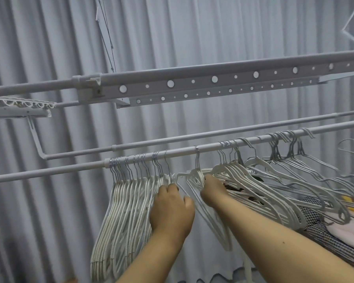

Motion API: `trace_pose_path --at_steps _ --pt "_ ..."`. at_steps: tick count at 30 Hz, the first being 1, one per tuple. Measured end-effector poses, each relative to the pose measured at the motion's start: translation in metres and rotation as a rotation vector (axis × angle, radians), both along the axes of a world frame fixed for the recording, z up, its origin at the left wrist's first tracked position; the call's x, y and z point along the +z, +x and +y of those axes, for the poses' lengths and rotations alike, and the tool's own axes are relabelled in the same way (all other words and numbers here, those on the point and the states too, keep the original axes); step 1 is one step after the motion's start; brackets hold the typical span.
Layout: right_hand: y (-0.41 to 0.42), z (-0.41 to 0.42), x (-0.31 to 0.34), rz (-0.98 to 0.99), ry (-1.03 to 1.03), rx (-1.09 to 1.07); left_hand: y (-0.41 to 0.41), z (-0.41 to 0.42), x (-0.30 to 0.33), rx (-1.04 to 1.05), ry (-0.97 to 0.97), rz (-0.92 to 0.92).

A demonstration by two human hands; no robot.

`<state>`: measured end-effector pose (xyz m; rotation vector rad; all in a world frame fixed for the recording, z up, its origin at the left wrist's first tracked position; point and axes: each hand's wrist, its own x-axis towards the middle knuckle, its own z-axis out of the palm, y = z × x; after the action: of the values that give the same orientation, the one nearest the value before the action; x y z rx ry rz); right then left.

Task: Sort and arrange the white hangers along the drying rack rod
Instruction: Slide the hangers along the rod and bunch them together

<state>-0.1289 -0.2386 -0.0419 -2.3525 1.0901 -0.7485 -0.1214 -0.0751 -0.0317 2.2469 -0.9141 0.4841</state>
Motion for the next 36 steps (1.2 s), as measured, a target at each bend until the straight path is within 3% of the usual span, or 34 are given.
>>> trace_pose_path --at_steps 9,14,17,20,28,31,36 --pt "0.022 0.025 0.002 -0.065 0.039 0.233 0.004 -0.002 0.001 -0.026 -0.086 0.027" --pt "-0.021 0.005 0.016 -0.220 -0.132 -0.082 -0.004 -0.020 0.001 -0.159 -0.142 0.103" --pt "-0.052 -0.012 0.023 -0.159 -0.203 -0.269 -0.013 -0.036 0.002 -0.253 -0.170 0.192" --pt "-0.067 -0.026 0.019 -0.059 -0.150 -0.314 -0.022 -0.052 0.002 -0.331 -0.179 0.340" --pt "-0.073 -0.050 0.007 0.071 -0.229 -0.164 -0.029 -0.110 -0.004 -0.415 -0.249 0.791" --pt "-0.074 -0.053 0.006 0.040 -0.230 -0.054 -0.033 -0.121 -0.005 -0.424 -0.222 0.858" --pt "-0.075 -0.057 0.011 -0.086 0.054 0.118 -0.039 -0.130 -0.011 -0.437 -0.187 0.914"
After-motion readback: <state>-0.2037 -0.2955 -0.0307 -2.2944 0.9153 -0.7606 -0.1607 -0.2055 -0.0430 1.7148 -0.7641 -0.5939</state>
